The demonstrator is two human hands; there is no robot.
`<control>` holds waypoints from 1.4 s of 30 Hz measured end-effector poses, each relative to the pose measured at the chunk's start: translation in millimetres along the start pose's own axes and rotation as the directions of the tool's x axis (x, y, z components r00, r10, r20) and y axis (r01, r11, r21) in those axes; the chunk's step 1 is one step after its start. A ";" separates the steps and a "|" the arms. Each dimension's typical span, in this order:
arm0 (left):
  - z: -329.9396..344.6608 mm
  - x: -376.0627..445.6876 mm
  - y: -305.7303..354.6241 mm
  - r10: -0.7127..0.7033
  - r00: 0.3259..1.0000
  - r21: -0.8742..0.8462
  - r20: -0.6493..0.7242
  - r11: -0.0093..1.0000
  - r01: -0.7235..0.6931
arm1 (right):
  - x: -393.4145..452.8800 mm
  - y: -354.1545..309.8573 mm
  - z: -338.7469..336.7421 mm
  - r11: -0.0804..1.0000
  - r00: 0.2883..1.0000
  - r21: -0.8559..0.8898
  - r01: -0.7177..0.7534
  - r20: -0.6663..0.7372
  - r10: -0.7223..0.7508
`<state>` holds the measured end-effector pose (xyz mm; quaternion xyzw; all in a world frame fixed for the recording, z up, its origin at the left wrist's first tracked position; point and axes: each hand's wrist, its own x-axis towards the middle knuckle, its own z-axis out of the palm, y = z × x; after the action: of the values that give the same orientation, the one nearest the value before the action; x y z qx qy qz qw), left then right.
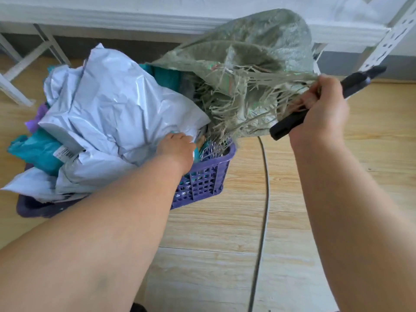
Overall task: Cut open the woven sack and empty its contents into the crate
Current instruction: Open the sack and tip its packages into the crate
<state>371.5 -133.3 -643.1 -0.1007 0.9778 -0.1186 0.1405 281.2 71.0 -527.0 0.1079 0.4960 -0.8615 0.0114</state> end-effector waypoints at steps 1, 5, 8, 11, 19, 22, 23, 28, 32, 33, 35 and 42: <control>0.8 -0.9 -0.1 -0.024 0.998 0.040 0.056 0.999 0.022 | 0.5 -1.7 -1.6 1.000 1.000 -0.001 0.006 -0.020 -0.006; 2.9 -11.0 -5.0 -0.176 0.955 0.182 0.237 0.974 0.135 | 4.6 -9.7 -4.8 0.998 0.996 0.034 0.055 -0.070 -0.052; 13.1 -25.4 -18.0 -0.172 0.968 0.162 0.182 0.976 0.143 | 8.0 -8.5 -4.4 0.999 0.994 -0.008 0.046 -0.101 -0.047; 18.8 -33.8 -25.5 -0.192 0.967 0.127 0.164 0.977 0.173 | 13.1 -1.9 -7.4 0.998 0.984 0.053 0.025 -0.175 -0.016; 1.2 -31.8 -10.7 -0.337 0.936 0.006 0.096 0.941 0.338 | 25.6 -5.2 -27.8 0.999 0.964 0.011 0.034 -0.264 -0.030; -13.4 -18.3 14.9 -0.250 0.925 -0.262 -0.287 0.949 0.175 | 15.3 3.2 -22.5 0.999 0.984 -0.028 0.024 -0.178 -0.029; -14.3 -14.2 21.4 -0.206 0.924 -0.319 -0.323 0.943 0.099 | 13.8 2.5 -20.5 0.999 0.987 -0.032 0.031 -0.158 -0.036; -19.5 4.0 27.1 -0.175 0.970 -0.386 -0.170 0.917 0.098 | 6.3 9.6 -9.3 0.980 0.997 -0.186 0.071 -0.001 -0.073; -19.6 -3.9 16.0 -0.386 0.860 -0.690 -0.334 0.721 0.056 | -6.3 48.3 -8.3 0.801 0.899 -0.597 -0.052 0.321 0.298; -22.3 -6.2 15.8 -0.413 0.840 -0.742 -0.351 0.670 0.020 | -12.0 62.7 -8.6 0.709 0.848 -0.704 -0.028 0.360 0.390; -30.7 -9.1 14.9 -0.441 0.819 -0.821 -0.366 0.567 -0.062 | -24.3 89.3 -6.8 0.628 0.759 -0.778 0.036 0.430 0.489; -21.9 -26.0 5.7 -0.370 0.865 -0.924 -0.339 0.304 -0.232 | -22.6 117.2 13.8 0.733 0.919 -0.672 -0.108 0.214 0.332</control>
<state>388.5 -117.4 -617.7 -0.1737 0.8499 0.4522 -0.2072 315.6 -2.4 -615.8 0.0149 0.7372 -0.6345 0.2316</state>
